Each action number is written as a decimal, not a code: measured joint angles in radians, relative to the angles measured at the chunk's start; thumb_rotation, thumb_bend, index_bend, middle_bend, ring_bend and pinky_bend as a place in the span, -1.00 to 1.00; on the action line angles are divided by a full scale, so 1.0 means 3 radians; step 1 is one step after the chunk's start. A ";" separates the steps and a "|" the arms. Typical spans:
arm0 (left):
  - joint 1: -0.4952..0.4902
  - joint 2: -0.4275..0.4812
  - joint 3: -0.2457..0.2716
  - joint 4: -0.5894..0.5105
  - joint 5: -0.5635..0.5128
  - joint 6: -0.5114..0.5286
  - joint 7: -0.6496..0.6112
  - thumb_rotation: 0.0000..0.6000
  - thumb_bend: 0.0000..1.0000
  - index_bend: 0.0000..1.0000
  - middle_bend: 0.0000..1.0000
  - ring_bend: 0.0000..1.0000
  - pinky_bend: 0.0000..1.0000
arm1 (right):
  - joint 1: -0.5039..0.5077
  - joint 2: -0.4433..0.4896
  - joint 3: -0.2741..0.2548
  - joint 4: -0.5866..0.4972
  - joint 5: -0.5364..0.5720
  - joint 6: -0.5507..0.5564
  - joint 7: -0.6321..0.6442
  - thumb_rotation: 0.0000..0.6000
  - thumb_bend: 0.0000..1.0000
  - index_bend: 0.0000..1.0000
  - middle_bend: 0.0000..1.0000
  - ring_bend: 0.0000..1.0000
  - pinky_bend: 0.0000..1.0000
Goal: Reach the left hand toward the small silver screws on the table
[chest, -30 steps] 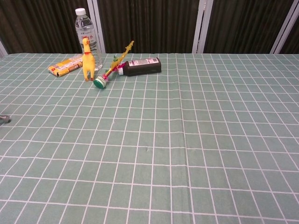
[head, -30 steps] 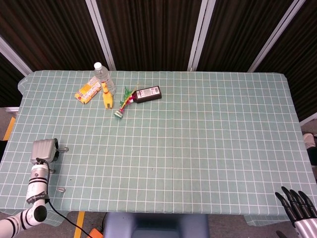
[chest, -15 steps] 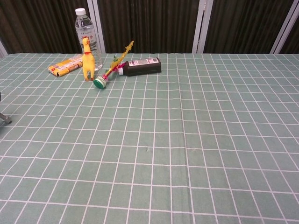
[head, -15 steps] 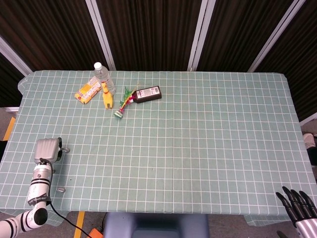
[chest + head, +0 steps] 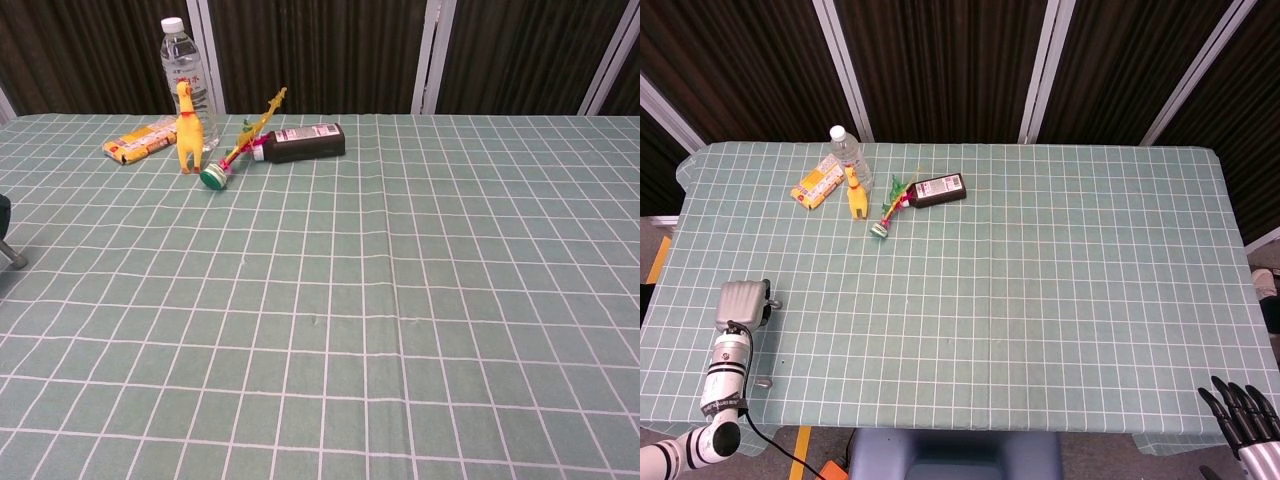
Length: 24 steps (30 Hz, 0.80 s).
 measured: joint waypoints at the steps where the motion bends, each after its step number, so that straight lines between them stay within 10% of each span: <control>1: 0.0000 0.0000 0.0001 -0.0002 0.0001 0.0001 0.0000 1.00 -0.23 -0.09 1.00 1.00 1.00 | 0.0000 0.0000 -0.0001 0.0001 0.0000 0.0000 0.0001 1.00 -0.64 -1.00 -1.00 -1.00 -1.00; 15: 0.0065 0.0191 -0.0016 -0.0356 0.0217 0.0127 -0.0285 1.00 -0.26 -0.68 0.77 0.77 0.96 | -0.0006 0.0000 0.0007 0.0004 0.0006 0.0017 0.0010 1.00 -0.64 -1.00 -1.00 -1.00 -1.00; 20: 0.0203 0.0521 0.0051 -0.0839 0.0663 0.0169 -0.1028 1.00 -0.26 -1.00 -0.86 -0.89 -0.56 | 0.0002 0.0002 0.0009 -0.0005 0.0011 0.0001 0.0013 1.00 -0.64 -1.00 -1.00 -1.00 -1.00; 24: 0.0402 0.0883 0.0279 -0.1161 0.1321 0.0250 -0.1978 1.00 -0.26 -1.00 -1.00 -1.00 -0.83 | 0.0016 0.0014 0.0016 -0.0022 0.0052 -0.0025 0.0045 1.00 -0.64 -1.00 -1.00 -1.00 -1.00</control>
